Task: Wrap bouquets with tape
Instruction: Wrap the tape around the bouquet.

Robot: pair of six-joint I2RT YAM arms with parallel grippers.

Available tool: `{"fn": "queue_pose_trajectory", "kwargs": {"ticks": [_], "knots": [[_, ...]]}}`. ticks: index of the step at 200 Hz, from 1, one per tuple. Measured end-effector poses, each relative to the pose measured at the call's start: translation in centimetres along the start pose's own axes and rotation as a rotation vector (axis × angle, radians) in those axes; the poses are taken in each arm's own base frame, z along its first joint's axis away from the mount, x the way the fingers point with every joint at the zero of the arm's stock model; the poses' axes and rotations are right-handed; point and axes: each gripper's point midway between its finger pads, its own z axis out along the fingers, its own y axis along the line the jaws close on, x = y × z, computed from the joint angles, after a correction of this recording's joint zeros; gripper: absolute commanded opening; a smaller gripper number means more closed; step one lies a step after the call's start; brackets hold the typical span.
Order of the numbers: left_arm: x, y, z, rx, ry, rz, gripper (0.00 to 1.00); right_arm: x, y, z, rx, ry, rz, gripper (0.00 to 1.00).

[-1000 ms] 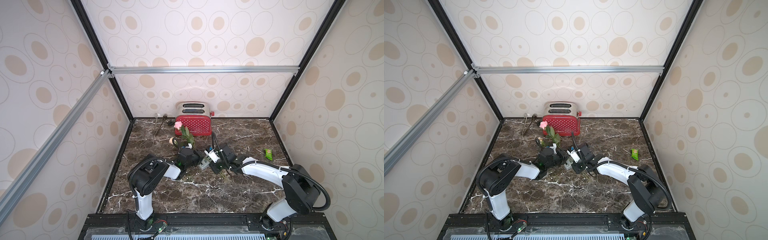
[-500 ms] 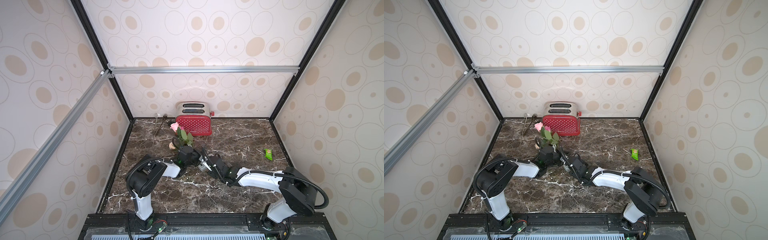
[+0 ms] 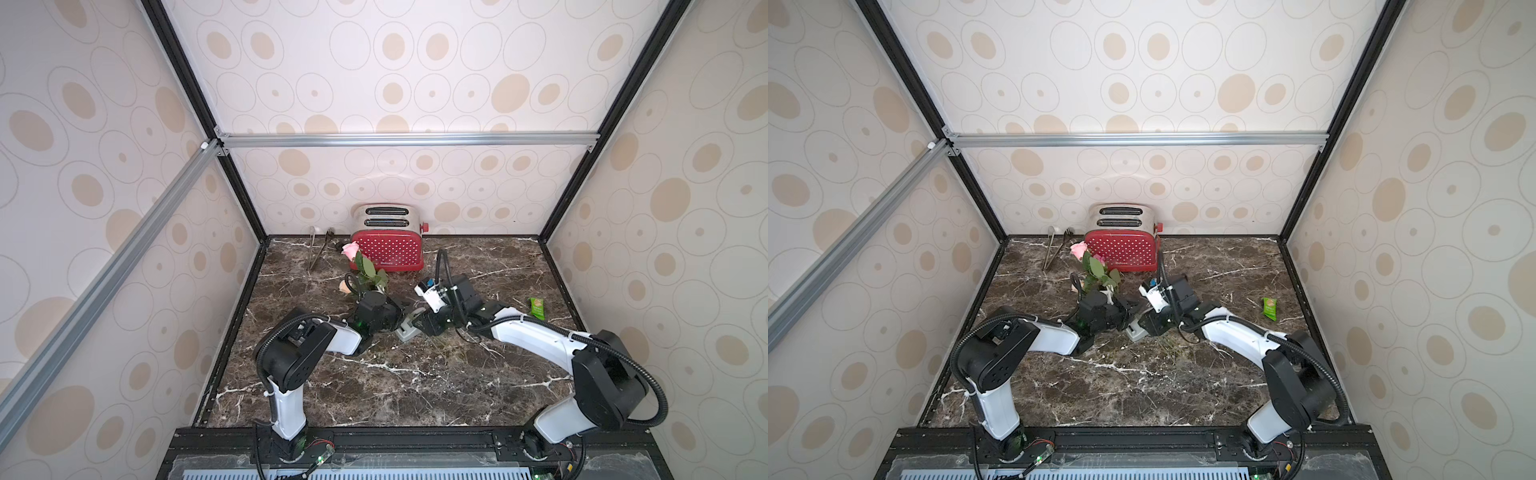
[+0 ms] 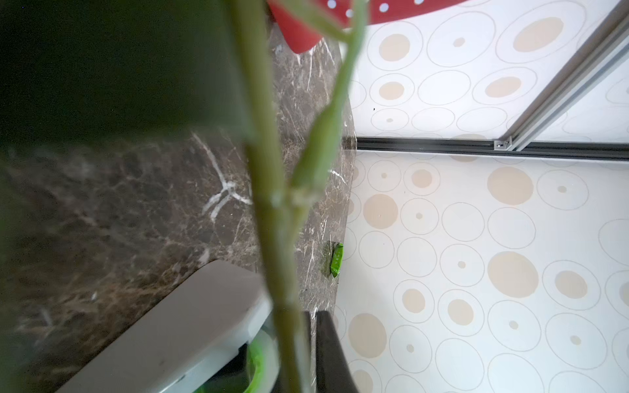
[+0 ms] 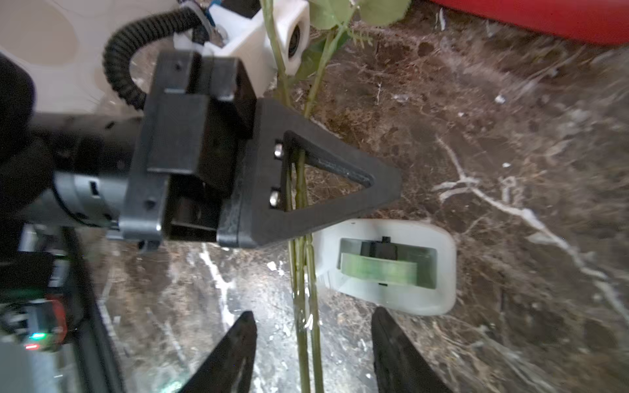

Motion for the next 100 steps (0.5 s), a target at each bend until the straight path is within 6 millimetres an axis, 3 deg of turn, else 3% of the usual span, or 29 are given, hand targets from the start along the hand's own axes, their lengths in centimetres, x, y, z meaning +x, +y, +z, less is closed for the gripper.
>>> {"fn": "queue_pose_trajectory", "kwargs": {"ticks": [24, 44, 68, 92, 100], "knots": [[-0.2, -0.6, 0.0, 0.034, -0.001, 0.030, 0.00, 1.9, 0.4, 0.9, -0.185, 0.067, 0.178, 0.46], [-0.3, -0.7, 0.0, 0.046, -0.002, 0.043, 0.00, 3.7, 1.1, 1.6, -0.278, 0.139, 0.270, 0.27], [-0.3, -0.7, -0.1, 0.050, 0.003, 0.051, 0.00, 4.2, 1.4, 1.8, -0.311, 0.163, 0.283, 0.00], [-0.2, -0.6, -0.1, 0.048, 0.003, 0.051, 0.00, 4.3, 1.4, 1.7, -0.283, 0.161, 0.257, 0.00], [-0.2, -0.6, -0.1, 0.047, 0.004, 0.050, 0.16, 4.3, 1.3, 1.7, -0.256, 0.159, 0.234, 0.00]]}}
